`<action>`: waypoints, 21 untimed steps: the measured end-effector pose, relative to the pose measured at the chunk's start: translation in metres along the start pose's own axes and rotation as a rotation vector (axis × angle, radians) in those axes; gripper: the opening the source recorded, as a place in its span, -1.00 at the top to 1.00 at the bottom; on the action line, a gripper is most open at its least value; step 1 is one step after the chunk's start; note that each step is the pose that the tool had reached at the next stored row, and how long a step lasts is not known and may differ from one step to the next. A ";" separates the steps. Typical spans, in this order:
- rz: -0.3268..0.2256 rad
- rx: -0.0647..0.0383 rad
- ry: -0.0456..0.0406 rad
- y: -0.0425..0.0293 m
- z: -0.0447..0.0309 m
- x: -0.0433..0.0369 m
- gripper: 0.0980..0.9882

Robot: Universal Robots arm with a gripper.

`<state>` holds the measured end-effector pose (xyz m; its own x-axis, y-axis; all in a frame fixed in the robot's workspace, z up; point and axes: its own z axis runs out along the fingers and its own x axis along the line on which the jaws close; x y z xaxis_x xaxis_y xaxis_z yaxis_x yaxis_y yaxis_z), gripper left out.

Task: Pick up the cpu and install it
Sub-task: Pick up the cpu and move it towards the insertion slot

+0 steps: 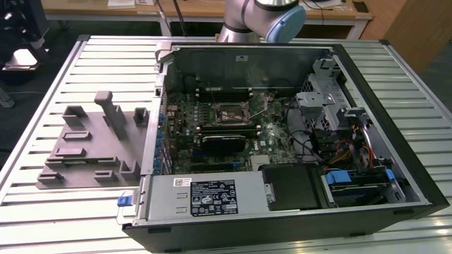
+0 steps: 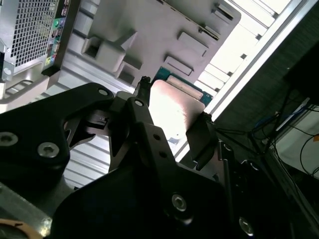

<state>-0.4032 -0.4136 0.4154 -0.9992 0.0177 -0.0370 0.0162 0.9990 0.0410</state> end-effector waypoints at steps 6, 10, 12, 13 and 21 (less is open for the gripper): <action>0.000 0.000 0.0000 0.0003 0.0007 -0.0171 0.00; 0.000 0.000 0.0000 0.0005 0.0011 -0.0288 0.00; 0.000 0.000 0.0000 0.0006 0.0013 -0.0349 0.00; 0.000 0.000 -0.0001 0.0006 0.0014 -0.0379 0.00; 0.000 0.000 0.0000 0.0010 0.0023 -0.0610 0.00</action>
<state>-0.3421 -0.4136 0.4154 -0.9992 0.0177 -0.0369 0.0162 0.9990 0.0410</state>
